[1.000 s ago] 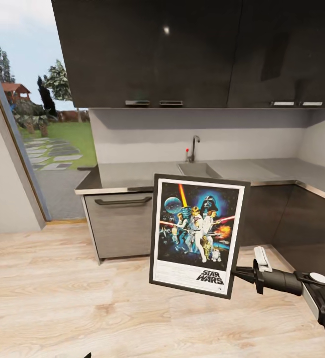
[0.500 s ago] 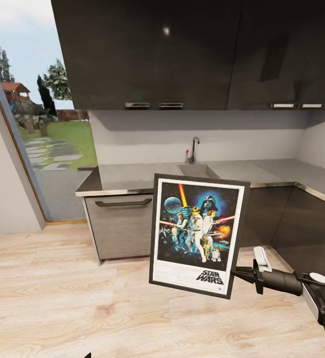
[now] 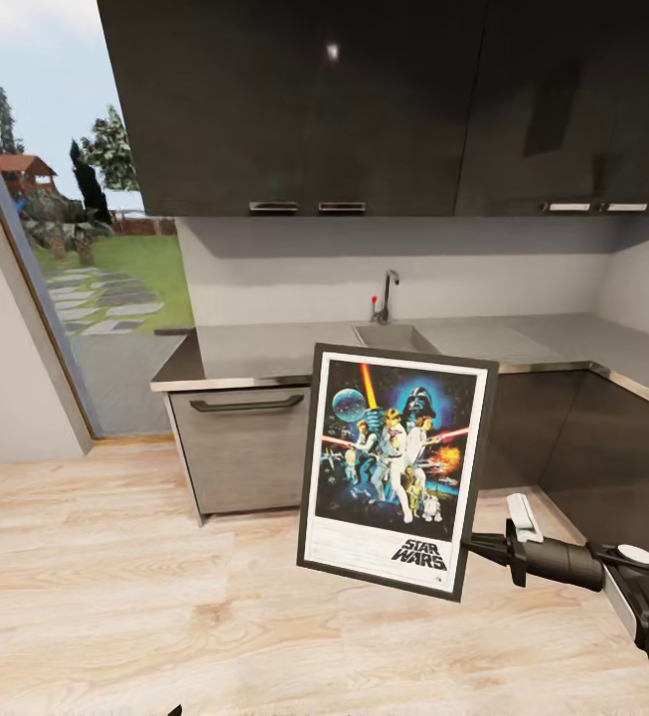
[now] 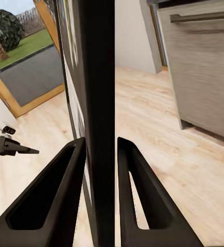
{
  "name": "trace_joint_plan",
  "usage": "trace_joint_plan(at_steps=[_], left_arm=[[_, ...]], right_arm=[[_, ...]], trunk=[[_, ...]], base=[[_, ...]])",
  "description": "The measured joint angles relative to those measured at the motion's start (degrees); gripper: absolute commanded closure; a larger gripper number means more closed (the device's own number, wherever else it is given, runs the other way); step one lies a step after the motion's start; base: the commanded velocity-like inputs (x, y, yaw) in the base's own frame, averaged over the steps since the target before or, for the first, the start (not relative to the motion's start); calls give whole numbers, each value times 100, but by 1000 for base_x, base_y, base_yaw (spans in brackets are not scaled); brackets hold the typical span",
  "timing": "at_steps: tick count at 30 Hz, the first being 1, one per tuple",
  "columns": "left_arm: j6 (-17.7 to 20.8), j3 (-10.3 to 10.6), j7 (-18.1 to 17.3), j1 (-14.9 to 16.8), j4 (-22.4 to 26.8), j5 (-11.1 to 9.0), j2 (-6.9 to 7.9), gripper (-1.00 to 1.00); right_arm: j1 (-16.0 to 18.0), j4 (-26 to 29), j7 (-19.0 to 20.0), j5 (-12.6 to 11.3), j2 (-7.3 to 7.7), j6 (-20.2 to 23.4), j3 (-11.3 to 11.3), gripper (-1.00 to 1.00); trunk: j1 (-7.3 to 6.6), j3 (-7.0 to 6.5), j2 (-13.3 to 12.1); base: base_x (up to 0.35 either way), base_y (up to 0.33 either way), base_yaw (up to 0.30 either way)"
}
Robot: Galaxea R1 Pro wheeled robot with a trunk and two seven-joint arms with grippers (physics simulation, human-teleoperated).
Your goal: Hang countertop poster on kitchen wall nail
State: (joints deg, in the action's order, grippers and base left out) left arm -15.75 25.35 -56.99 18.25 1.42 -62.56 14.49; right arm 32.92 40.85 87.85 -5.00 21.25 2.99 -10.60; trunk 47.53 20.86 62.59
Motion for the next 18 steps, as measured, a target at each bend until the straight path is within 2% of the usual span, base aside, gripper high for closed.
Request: trace_joint_plan(at_steps=[13,18], left_arm=[[0,0,3,0,0,0,0,-100],[0,7,21,0,0,0,0,-100]], right_arm=[[0,180,7,2,1,144,-6,100],[0,320,6,9,1,433,-3,100]], trunk=[[-286,-114,-522],[-396,-157,-722]], base=[[0,0,0],[0,0,0]])
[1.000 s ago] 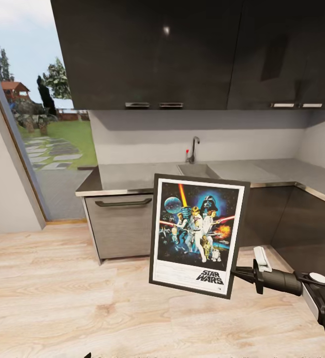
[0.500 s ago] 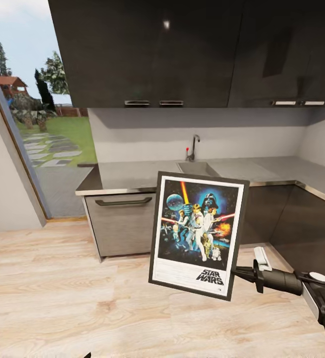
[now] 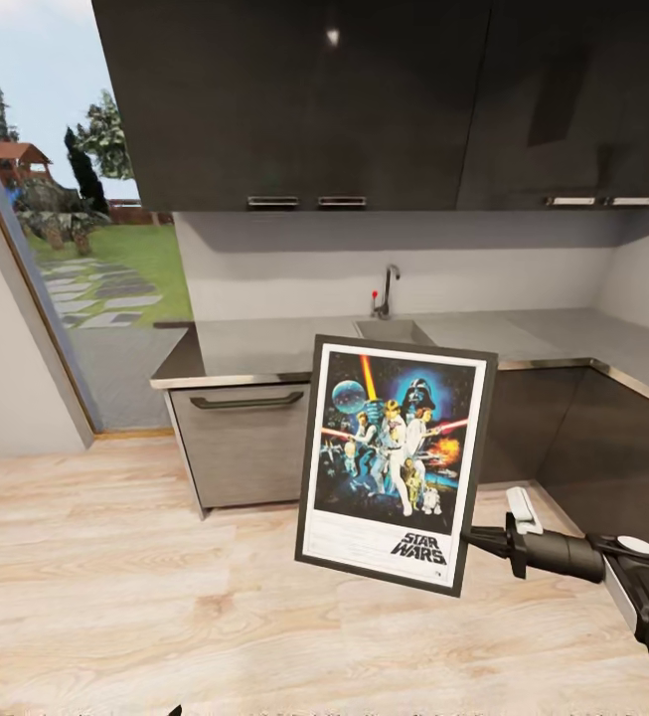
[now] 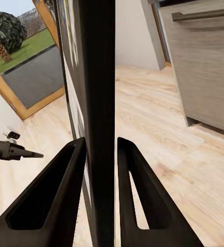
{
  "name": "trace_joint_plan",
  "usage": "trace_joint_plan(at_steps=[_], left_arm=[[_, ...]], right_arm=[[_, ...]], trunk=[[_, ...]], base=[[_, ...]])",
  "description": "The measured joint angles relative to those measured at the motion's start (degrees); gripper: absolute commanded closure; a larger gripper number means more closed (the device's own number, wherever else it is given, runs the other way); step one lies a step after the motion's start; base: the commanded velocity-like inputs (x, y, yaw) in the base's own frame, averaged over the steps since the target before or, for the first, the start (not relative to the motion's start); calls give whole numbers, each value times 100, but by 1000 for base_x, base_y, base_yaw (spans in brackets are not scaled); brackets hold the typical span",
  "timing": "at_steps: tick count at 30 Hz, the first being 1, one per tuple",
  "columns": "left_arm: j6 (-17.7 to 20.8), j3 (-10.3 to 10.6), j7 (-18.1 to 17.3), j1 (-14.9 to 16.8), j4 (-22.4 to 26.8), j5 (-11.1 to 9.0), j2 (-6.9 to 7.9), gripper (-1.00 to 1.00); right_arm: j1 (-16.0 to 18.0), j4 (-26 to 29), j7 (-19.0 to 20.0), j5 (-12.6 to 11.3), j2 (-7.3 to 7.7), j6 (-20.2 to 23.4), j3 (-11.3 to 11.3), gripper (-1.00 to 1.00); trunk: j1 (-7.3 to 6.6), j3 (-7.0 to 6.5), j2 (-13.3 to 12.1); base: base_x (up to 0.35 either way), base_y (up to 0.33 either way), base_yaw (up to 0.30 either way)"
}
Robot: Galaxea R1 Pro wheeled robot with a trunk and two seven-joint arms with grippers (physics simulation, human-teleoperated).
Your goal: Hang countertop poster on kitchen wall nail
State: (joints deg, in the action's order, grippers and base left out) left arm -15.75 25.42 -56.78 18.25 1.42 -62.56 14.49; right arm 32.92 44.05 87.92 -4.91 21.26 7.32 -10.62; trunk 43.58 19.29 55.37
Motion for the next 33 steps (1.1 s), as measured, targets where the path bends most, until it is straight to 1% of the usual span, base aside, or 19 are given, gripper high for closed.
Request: trace_joint_plan(at_steps=[6,16,33], left_arm=[[0,2,7,0,0,0,0,-100],[4,2,8,0,0,0,0,-100],[9,2,9,0,0,0,0,-100]], right_arm=[[0,38,6,1,0,105,1,100],[0,43,9,0,0,122,1,100],[0,35,18,-7,0,107,1,100]], trunk=[[-132,-52,-241],[-352,-145,-642],[-726,-432,-1325]], base=[[0,0,0],[0,0,0],[0,0,0]])
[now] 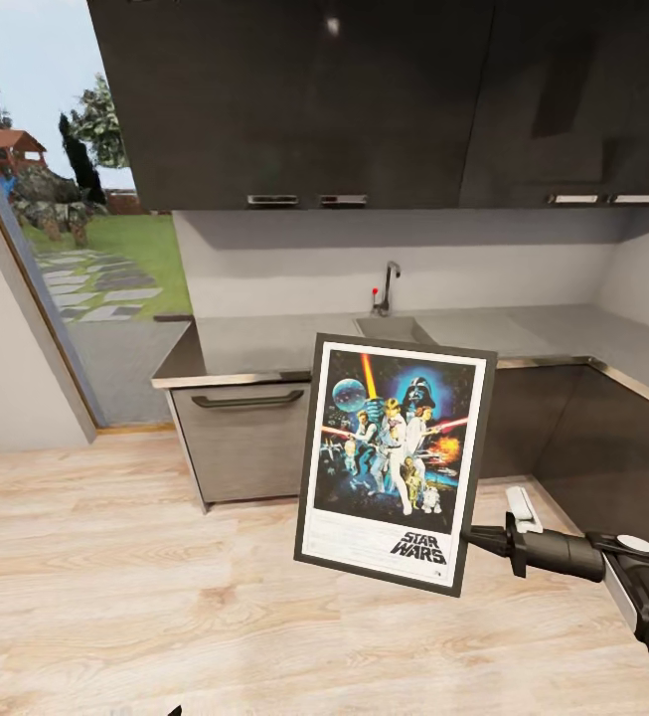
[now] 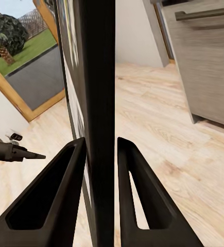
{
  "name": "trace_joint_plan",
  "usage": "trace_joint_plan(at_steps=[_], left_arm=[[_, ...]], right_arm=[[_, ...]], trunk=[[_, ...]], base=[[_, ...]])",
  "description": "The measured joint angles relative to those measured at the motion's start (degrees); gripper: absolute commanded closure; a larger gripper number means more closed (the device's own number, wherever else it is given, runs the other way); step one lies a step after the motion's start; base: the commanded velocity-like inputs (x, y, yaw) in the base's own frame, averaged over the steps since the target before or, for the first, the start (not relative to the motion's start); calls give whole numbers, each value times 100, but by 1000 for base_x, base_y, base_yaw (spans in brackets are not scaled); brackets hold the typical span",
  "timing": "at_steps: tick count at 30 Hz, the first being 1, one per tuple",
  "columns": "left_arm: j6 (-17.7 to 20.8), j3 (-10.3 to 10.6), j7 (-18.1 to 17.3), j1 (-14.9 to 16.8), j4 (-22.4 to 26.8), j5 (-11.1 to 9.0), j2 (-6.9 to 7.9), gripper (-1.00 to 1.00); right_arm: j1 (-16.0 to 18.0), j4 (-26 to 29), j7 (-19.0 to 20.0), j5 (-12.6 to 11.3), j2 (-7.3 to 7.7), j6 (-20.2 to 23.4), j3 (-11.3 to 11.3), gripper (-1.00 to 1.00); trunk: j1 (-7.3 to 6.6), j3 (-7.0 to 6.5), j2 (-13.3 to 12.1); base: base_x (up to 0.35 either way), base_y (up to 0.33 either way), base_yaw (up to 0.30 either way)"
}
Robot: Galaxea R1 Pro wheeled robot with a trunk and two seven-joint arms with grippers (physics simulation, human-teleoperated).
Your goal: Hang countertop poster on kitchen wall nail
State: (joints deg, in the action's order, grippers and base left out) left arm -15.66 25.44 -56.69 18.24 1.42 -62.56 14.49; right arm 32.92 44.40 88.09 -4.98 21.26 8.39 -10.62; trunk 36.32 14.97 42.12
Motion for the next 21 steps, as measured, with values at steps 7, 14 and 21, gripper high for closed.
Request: trace_joint_plan(at_steps=[7,14,21], left_arm=[[0,0,0,0,0,0,0,-100],[0,0,2,0,0,0,0,-100],[0,0,1,0,0,0,0,-100]], right_arm=[[0,0,0,-3,0,0,0,100],[0,0,0,0,0,0,6,100],[0,0,0,-3,0,0,8,100]], trunk=[[-154,-126,-281],[-308,-252,-563],[-462,-378,-844]], base=[[0,0,0],[0,0,0],[0,0,0]])
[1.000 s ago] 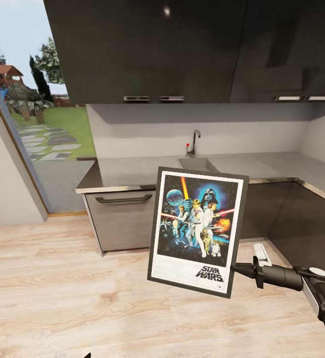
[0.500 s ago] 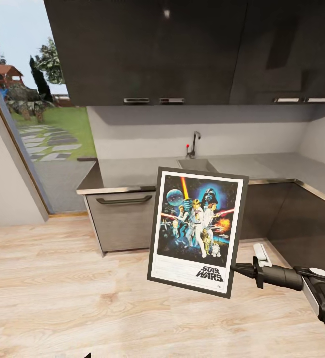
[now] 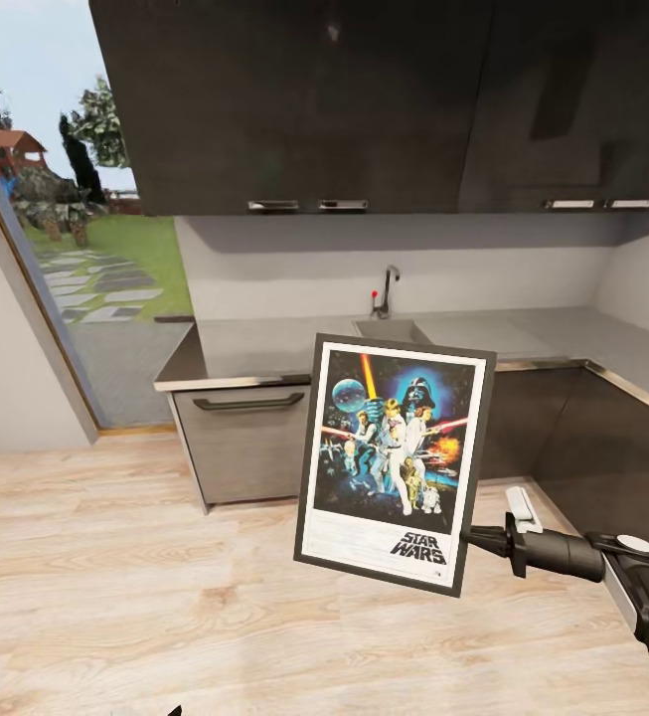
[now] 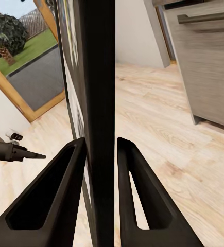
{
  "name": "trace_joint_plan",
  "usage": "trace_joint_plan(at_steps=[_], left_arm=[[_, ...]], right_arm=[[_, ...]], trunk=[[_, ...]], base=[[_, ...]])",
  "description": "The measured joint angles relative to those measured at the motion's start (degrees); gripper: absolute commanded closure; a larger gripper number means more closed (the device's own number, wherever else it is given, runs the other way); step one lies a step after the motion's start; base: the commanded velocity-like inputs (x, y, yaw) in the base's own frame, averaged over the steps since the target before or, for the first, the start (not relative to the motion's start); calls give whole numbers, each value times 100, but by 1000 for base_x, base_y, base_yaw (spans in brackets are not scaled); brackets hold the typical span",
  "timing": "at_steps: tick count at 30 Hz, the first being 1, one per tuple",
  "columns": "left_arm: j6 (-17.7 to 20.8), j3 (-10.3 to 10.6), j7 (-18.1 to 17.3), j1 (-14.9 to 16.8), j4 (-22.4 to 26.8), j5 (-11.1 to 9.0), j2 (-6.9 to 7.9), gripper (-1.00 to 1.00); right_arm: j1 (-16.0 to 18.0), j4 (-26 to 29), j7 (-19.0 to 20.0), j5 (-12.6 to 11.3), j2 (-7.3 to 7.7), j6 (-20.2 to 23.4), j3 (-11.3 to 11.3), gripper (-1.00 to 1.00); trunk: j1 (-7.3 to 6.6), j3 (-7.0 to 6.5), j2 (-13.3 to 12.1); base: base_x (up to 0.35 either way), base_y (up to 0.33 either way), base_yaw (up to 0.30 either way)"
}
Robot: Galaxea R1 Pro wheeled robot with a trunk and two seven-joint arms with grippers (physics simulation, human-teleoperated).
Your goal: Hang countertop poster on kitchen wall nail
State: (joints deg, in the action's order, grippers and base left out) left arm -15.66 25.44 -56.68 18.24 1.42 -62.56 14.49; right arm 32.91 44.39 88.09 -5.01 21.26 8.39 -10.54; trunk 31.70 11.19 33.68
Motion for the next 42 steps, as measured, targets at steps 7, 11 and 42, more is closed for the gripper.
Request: trace_joint_plan(at_steps=[7,11,42], left_arm=[[7,-1,4,0,0,0,0,-100],[8,-2,6,0,0,0,0,-100],[13,0,166,0,0,0,0,-100]], right_arm=[[0,0,0,0,0,0,1,100],[0,0,0,-3,0,0,1,100],[-1,0,0,-5,0,0,1,100]], trunk=[[-154,-126,-282],[-242,-199,-442],[-595,-488,-1089]], base=[[0,0,0],[0,0,0],[0,0,0]])
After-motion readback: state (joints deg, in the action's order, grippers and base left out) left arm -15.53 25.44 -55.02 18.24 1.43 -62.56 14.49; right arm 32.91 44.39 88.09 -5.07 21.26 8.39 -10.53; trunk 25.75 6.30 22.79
